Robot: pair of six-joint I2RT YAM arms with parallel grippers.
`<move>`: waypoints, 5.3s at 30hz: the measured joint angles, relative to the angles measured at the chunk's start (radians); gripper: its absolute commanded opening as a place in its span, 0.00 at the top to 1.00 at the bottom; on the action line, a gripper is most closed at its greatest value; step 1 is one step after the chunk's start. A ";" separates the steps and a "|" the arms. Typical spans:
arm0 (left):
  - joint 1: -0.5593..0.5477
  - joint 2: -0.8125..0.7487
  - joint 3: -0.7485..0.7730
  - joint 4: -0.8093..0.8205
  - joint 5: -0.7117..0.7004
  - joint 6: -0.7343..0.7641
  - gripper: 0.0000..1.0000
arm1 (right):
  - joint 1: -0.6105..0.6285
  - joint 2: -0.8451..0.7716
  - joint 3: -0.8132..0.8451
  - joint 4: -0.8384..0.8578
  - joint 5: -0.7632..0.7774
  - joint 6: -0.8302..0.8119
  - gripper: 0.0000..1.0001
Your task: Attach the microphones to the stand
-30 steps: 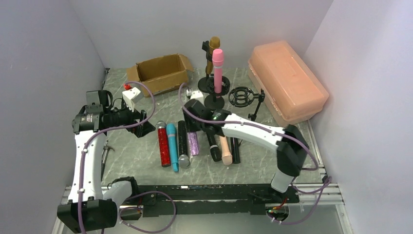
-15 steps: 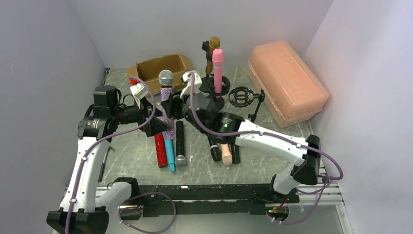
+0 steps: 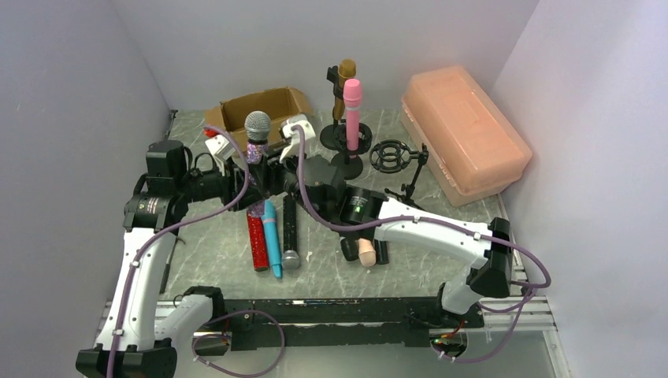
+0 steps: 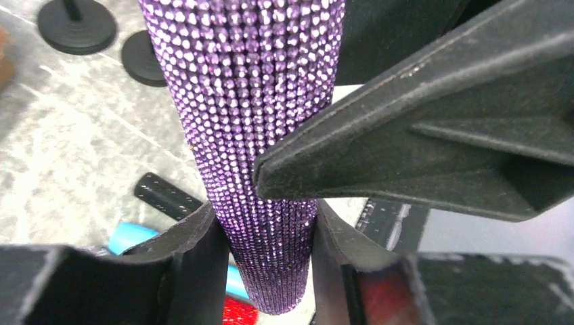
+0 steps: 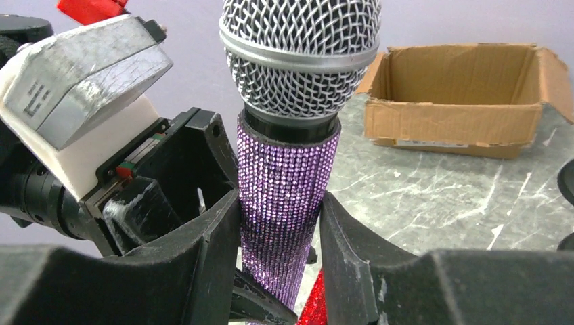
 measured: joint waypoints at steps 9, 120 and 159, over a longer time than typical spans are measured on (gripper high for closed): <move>-0.011 -0.013 0.001 -0.036 -0.025 0.087 1.00 | -0.139 0.027 0.099 -0.161 -0.341 0.129 0.35; -0.035 0.076 0.017 -0.210 -0.376 0.242 0.01 | -0.520 -0.189 0.179 -0.438 -0.131 -0.543 1.00; -0.035 0.063 0.016 -0.211 -0.376 0.249 0.01 | -0.521 -0.194 0.182 -0.452 -0.226 -0.563 1.00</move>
